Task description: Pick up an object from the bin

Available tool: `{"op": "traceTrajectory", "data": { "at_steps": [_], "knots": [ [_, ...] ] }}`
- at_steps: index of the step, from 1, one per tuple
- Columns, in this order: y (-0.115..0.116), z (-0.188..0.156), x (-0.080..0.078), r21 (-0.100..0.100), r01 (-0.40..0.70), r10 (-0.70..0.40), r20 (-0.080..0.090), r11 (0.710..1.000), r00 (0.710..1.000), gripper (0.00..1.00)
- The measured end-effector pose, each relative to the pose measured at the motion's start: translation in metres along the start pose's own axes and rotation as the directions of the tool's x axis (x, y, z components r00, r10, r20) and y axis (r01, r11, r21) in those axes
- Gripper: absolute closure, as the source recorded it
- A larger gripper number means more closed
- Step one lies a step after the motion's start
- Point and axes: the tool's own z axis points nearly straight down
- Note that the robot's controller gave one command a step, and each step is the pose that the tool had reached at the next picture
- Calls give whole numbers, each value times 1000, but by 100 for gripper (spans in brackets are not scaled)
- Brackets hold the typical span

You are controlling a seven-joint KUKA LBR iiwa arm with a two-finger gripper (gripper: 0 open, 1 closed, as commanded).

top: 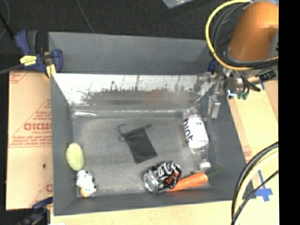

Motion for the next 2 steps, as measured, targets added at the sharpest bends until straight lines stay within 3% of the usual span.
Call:
{"op": "traceTrajectory", "data": {
  "at_steps": [1,2],
  "knots": [
    [0,-5,-1,1,2,-2,8,1000,1000,0],
    [-1,48,11,3,19,-19,11,1000,1000,0]
  ]
}}
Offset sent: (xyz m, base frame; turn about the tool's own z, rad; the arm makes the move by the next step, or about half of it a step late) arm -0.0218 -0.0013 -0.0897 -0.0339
